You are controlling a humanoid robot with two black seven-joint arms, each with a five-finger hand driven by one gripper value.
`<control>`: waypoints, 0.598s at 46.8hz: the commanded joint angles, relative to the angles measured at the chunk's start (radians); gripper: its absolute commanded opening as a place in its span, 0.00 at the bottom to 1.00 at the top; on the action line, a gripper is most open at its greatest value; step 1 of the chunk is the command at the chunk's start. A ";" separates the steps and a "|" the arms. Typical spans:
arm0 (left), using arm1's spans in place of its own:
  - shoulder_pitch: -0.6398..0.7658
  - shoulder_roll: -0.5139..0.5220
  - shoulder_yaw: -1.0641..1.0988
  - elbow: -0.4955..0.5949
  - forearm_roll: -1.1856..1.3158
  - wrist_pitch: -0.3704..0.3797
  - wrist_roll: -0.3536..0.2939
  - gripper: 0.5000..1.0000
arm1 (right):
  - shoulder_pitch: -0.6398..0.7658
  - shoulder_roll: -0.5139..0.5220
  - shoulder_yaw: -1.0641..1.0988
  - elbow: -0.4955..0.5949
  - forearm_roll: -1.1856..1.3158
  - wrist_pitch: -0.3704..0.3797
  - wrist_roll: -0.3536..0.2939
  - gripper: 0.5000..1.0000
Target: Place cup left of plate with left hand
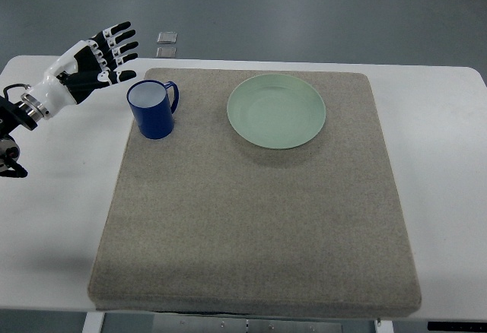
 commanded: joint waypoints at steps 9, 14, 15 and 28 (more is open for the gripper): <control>-0.073 0.048 0.000 0.000 -0.110 -0.010 0.150 1.00 | 0.000 0.000 0.000 0.000 0.000 0.000 0.000 0.86; -0.080 0.034 0.000 -0.003 -0.139 -0.010 0.243 1.00 | 0.000 0.000 0.000 0.000 0.000 0.000 0.000 0.86; -0.080 0.034 0.000 -0.005 -0.151 -0.010 0.263 1.00 | 0.000 0.000 0.000 0.000 0.000 0.000 0.000 0.86; -0.096 0.036 0.000 -0.006 -0.406 -0.010 0.521 1.00 | 0.000 0.000 0.000 0.000 0.000 0.000 0.000 0.86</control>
